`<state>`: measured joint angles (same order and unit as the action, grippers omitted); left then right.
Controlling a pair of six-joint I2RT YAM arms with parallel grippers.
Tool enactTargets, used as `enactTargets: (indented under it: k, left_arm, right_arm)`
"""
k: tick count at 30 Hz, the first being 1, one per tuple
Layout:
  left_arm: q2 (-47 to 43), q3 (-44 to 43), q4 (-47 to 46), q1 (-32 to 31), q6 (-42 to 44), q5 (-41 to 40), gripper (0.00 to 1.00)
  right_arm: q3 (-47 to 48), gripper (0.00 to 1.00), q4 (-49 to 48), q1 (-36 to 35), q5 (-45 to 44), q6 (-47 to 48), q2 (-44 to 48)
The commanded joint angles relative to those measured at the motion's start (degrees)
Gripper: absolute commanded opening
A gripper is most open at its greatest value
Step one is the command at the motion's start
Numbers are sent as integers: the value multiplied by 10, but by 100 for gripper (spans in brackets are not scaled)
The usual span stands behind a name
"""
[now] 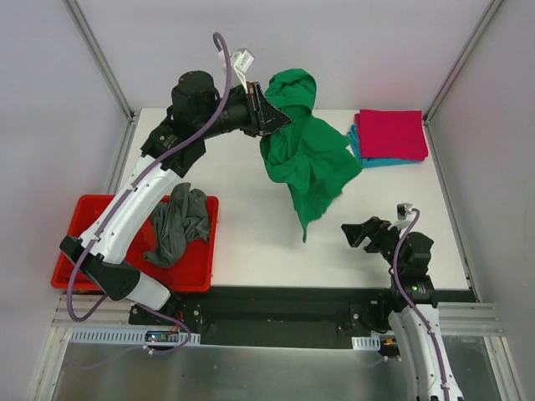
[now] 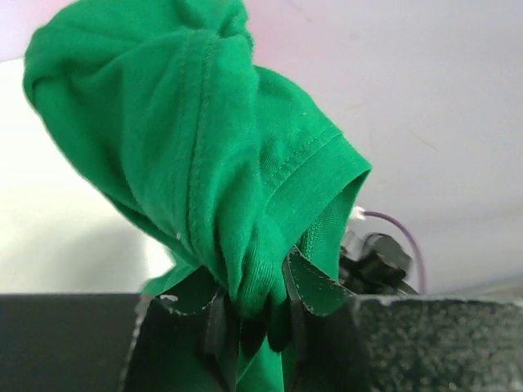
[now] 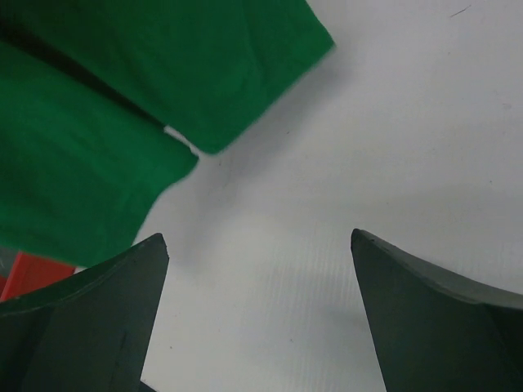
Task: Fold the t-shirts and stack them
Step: Move the tshirt to the center of the board, then flatten out the tshirt
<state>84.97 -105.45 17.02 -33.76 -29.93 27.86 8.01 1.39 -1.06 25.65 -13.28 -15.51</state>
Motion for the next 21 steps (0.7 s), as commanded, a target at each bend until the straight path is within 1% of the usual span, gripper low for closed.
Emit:
enactTargets:
  k: [1,3,5,6,7,10,12,14,16,17,19,21]
  left_arm:
    - [4,96,-59,8,-9,-128,19]
    - [23,144,-57,8,-14,-159,36]
    - [46,181,-47,11,-27,-177,64]
    - [56,194,-39,15,-34,-184,83]
    - [65,207,-28,21,-41,-192,99]
    - [69,241,7,41,-58,-215,99]
    - [47,274,24,46,-56,-241,99]
    - [10,320,25,46,-53,-257,99]
    - [-24,368,24,44,-53,-256,99]
    - [-38,393,22,45,-55,-251,99]
    - [-66,435,19,44,-57,-253,99]
    - [-83,465,14,44,-58,-251,99]
  right_arm:
    - [4,96,12,-3,-30,2,14]
    - [6,96,17,-3,-32,4,7]
    - [13,96,19,-3,-20,8,-7]
    - [17,96,20,-3,-16,11,-14]
    - [20,96,22,-3,-14,11,-22]
    - [28,96,26,-3,-2,15,-41]
    - [38,96,37,-4,1,22,-48]
    - [61,96,75,-8,-4,40,-53]
    - [82,96,115,-26,-17,42,-54]
    - [93,96,132,-43,-17,41,-56]
    - [109,97,149,-111,-54,26,-64]
    - [133,97,174,-231,-139,19,-91]
